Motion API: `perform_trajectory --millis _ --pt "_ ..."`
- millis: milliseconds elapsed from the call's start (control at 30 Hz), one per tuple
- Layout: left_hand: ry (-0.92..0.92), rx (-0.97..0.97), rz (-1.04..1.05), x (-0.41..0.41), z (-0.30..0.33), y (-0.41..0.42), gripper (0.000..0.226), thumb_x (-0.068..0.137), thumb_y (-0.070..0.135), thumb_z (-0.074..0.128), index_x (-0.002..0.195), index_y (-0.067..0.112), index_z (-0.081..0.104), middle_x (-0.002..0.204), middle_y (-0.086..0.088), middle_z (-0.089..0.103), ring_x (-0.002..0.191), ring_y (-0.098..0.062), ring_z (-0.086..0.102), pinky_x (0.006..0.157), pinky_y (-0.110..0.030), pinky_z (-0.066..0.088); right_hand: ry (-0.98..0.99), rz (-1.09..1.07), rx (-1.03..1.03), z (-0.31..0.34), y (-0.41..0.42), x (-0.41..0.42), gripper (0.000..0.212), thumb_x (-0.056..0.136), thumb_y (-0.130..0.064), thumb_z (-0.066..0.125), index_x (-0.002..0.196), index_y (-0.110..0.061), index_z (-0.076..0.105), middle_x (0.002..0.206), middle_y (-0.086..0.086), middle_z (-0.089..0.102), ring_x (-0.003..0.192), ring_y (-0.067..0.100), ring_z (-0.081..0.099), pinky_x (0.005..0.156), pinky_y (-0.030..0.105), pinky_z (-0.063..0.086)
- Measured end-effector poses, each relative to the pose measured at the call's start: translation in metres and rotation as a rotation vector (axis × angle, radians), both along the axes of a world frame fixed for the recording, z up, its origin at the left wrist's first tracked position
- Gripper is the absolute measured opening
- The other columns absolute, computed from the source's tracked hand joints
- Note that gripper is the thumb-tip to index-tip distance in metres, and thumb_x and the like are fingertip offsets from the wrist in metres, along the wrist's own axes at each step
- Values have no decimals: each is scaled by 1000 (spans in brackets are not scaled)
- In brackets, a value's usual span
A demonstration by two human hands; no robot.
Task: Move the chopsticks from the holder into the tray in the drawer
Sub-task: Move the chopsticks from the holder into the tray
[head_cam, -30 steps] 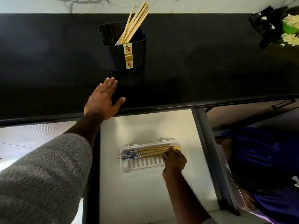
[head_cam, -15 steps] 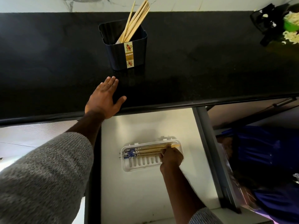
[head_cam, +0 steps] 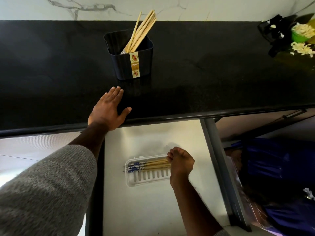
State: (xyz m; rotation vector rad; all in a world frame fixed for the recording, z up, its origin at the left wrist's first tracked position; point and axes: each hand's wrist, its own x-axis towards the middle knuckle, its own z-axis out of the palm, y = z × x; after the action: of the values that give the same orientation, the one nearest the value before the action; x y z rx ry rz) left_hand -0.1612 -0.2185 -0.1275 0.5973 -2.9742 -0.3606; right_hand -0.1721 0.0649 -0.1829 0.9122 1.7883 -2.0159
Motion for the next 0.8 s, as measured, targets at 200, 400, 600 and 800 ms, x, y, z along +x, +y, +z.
perform_trajectory --millis 200,400,600,800 --pt "7 11 3 0 0 0 78 97 61 40 159 18 18 166 -1 13 153 -12 5 122 -31 4 349 183 -16 45 -32 -32 12 91 8 61 93 2 71 78 15 70 63 21 64 62 33 58" --pt "1 18 -3 0 0 -3 79 97 62 37 159 19 15 166 2 9 152 -10 1 122 -30 2 602 393 73 83 -81 -79 10 94 -4 64 101 -4 72 85 10 74 70 15 71 65 31 60" --pt "7 15 -20 1 -3 -5 84 92 70 24 159 20 13 166 3 6 153 -10 0 123 -31 3 821 453 284 134 -135 -152 13 93 -18 68 102 -10 74 87 -1 74 77 8 71 71 20 58" --pt "11 11 -26 0 -6 -7 81 94 69 25 159 22 10 166 3 5 152 -9 -3 122 -30 1 622 535 297 175 -185 -220 30 92 -36 69 114 -15 71 96 -8 69 85 2 64 76 20 54"
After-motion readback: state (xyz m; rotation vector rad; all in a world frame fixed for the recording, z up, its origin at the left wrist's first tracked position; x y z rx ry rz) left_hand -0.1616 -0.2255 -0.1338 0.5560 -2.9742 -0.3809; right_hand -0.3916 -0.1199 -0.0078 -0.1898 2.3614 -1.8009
